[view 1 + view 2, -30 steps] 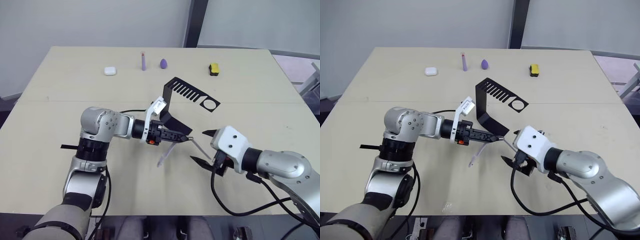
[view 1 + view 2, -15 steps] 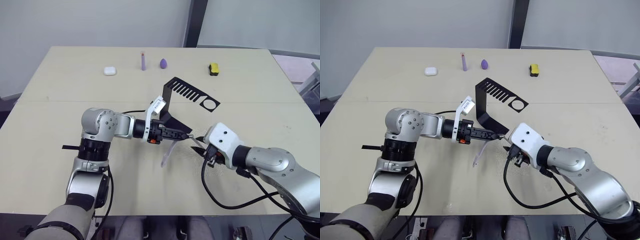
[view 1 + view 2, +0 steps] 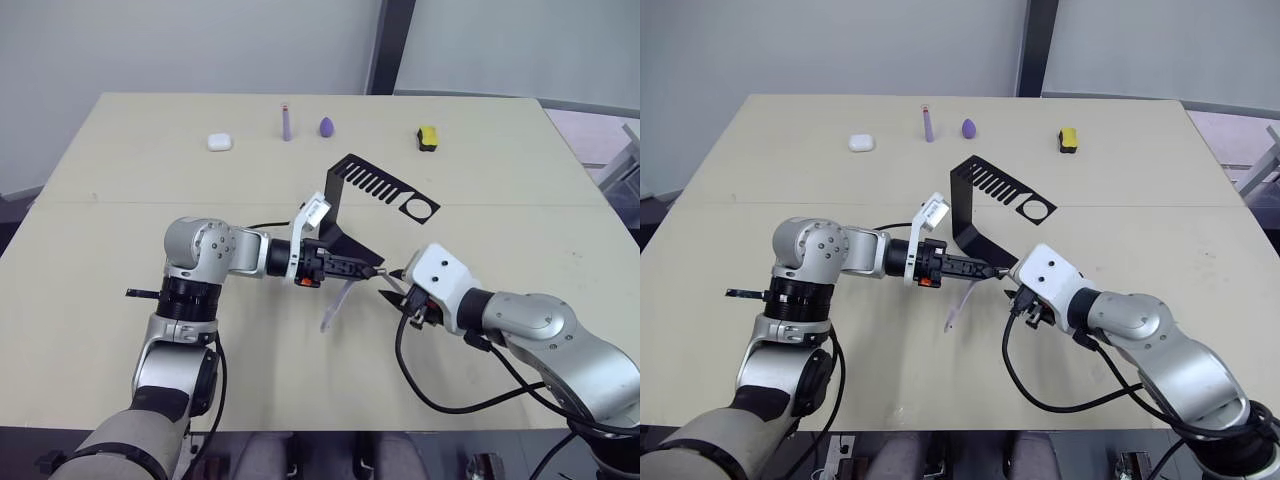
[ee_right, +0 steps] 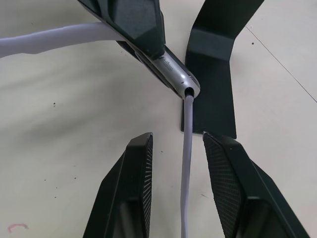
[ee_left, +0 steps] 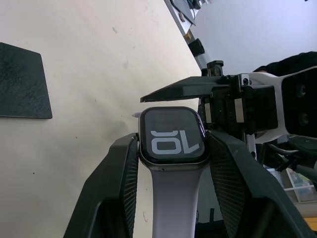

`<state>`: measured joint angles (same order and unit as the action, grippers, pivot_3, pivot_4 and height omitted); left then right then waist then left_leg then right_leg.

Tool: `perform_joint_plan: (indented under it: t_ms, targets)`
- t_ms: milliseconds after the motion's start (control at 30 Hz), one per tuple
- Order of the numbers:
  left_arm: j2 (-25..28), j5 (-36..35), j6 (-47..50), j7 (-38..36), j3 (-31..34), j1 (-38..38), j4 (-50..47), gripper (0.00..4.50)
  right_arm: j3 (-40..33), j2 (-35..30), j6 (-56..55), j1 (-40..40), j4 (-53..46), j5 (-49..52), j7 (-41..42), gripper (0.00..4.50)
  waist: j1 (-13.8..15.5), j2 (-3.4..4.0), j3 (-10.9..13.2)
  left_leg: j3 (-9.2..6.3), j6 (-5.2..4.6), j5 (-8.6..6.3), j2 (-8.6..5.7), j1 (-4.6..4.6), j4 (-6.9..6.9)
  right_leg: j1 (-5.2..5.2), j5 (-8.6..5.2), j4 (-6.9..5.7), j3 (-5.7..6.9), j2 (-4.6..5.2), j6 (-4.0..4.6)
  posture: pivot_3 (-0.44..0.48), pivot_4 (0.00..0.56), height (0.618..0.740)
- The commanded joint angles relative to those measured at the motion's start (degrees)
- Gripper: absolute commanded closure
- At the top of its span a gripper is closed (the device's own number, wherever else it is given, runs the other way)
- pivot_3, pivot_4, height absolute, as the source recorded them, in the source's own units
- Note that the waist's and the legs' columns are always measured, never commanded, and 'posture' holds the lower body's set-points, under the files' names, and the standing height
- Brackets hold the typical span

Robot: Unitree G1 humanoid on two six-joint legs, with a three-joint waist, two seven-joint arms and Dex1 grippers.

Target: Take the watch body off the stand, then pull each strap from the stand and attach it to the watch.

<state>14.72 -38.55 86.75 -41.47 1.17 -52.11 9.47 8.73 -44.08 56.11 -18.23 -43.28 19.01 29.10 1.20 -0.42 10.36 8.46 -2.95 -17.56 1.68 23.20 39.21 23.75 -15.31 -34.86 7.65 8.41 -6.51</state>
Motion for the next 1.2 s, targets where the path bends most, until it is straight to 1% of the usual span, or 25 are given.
perform_joint_plan:
  t_ms: [33, 200, 400, 500, 800, 1200]
  targets:
    - [0.2, -1.6, -0.8, -0.8, 0.4, -1.0, -0.8, 2.89, -1.6, 1.3, -1.9, -0.3, -1.2, -0.8, -1.0, 2.78, 0.0, 0.0, 0.0, 0.0, 0.0, 0.0, 0.0, 0.0, 0.0, 0.0, 0.0, -0.01, 0.01, 0.0, 0.0, 0.0, 0.15, 0.74]
    - [0.1, -1.8, -0.7, -0.6, 1.4, -1.3, 0.2, 2.89, -4.1, 2.8, -6.0, 3.6, -0.5, -1.5, -1.3, 2.78, 0.2, 0.0, 0.0, 0.0, 0.0, 0.0, -0.01, 0.01, -0.01, 0.0, 0.0, 0.01, 0.01, 0.0, 0.0, 0.0, 0.15, 0.74]
    - [-0.1, -2.0, -0.7, -0.4, 1.8, -1.6, 0.7, 2.89, -5.2, 6.9, -13.3, 7.8, 0.2, -3.1, -2.2, 2.78, 0.0, 0.0, 0.0, 0.01, 0.01, 0.0, -0.02, 0.0, -0.03, 0.01, 0.0, 0.0, 0.01, 0.0, 0.0, 0.0, 0.15, 0.74]
    - [-0.1, -2.0, -0.6, -0.4, 1.8, -1.6, 0.7, 2.89, -5.5, 8.7, -15.3, 9.1, 0.6, -3.7, -2.6, 2.78, -0.1, 0.0, 0.0, 0.02, 0.01, 0.0, -0.02, 0.0, -0.04, 0.01, 0.0, 0.01, 0.0, -0.01, 0.0, 0.0, 0.15, 0.74]
    - [-0.1, -2.3, -0.6, -0.5, 1.8, -1.9, 1.0, 2.89, -5.0, 9.9, -17.1, 9.8, 1.8, -6.1, -2.3, 2.78, 0.0, 0.0, 0.0, 0.01, 0.01, 0.0, -0.01, -0.01, -0.04, 0.0, 0.0, 0.01, -0.01, -0.01, 0.0, 0.0, 0.15, 0.74]
    - [-0.6, -3.0, 0.1, -0.2, 2.2, -2.0, 0.4, 2.89, -4.2, 9.9, -17.1, 9.4, 2.3, -7.5, -1.5, 2.78, -0.1, 0.0, 0.0, 0.01, 0.01, 0.0, -0.01, -0.01, -0.04, 0.0, 0.0, 0.01, -0.01, -0.01, 0.0, 0.0, 0.15, 0.74]
